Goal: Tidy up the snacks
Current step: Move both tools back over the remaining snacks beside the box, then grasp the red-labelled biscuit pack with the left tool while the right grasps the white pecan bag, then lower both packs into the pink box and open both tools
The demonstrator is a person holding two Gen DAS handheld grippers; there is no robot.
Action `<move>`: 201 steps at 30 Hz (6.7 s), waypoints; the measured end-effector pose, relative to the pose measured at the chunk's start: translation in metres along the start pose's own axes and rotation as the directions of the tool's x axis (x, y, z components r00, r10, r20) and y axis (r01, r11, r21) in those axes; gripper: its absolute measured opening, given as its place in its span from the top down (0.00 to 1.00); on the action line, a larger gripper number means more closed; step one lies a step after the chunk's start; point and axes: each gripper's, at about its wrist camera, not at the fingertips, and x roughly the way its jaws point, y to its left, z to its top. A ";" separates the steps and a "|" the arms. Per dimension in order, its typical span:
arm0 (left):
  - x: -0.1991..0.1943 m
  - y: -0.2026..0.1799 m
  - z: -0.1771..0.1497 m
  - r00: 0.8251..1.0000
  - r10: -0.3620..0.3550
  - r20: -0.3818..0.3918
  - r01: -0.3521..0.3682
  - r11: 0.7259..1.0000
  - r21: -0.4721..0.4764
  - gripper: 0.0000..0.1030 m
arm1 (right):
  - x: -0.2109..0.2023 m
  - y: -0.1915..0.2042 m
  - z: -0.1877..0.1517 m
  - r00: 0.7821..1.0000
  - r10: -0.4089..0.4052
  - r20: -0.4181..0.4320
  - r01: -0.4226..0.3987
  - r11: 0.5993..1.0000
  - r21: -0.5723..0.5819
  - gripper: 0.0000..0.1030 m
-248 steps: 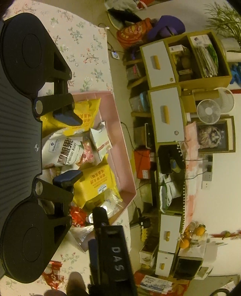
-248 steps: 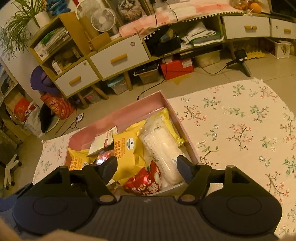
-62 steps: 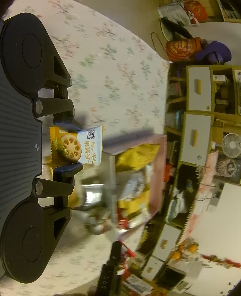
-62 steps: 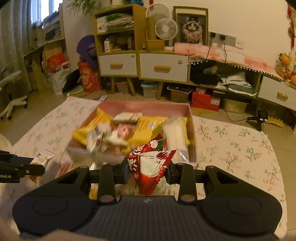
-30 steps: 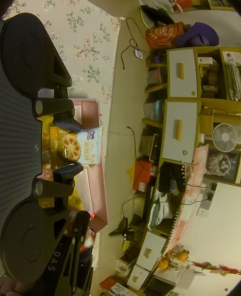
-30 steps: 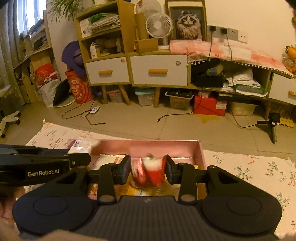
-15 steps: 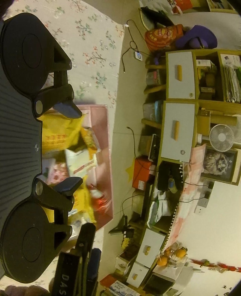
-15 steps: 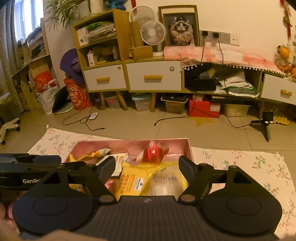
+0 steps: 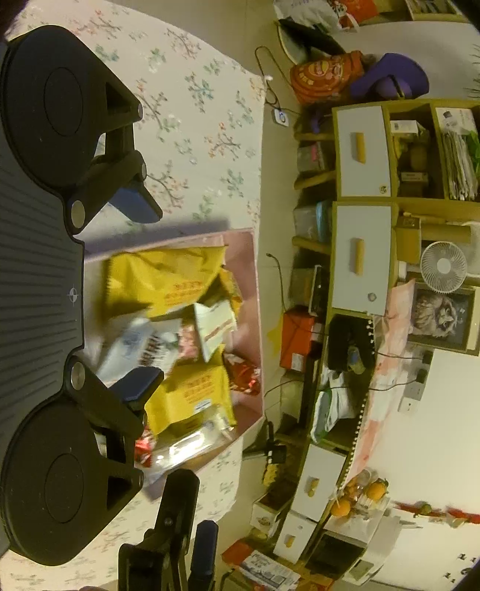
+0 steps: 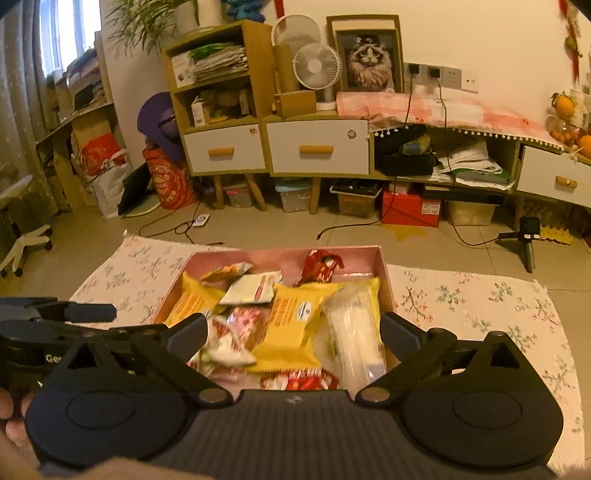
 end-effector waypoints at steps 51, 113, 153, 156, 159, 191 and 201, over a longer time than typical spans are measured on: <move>-0.019 0.008 -0.100 0.998 0.000 -0.060 0.006 0.995 0.104 0.06 | -0.002 0.010 -0.087 0.989 -0.068 -0.132 0.074 0.996 0.045 0.00; -0.025 -0.006 -0.074 0.995 -0.027 -0.093 0.017 0.995 -0.102 0.69 | -0.003 0.035 -0.067 0.975 -0.124 -0.184 0.132 0.991 0.031 0.60; 0.011 -0.019 0.012 0.999 -0.025 0.034 0.028 0.997 -0.074 0.69 | 0.021 -0.021 0.003 0.995 -0.033 -0.093 0.059 0.956 0.286 0.60; 0.021 -0.020 0.018 0.999 -0.016 0.044 0.018 0.998 -0.058 0.69 | 0.031 -0.017 0.006 0.992 -0.043 -0.115 0.073 0.958 0.277 0.60; 0.031 -0.022 0.023 0.999 -0.003 0.047 0.005 0.999 -0.041 0.69 | 0.036 -0.015 0.005 0.991 -0.045 -0.126 0.078 0.959 0.273 0.60; 0.009 -0.016 0.011 0.998 0.016 0.059 -0.013 0.999 -0.042 0.34 | 0.009 -0.016 0.005 0.994 -0.064 -0.084 0.087 0.948 0.307 0.20; -0.021 -0.008 -0.006 0.999 0.019 0.046 -0.015 0.997 -0.076 0.23 | -0.015 -0.009 -0.006 0.994 -0.058 -0.095 0.083 0.954 0.287 0.11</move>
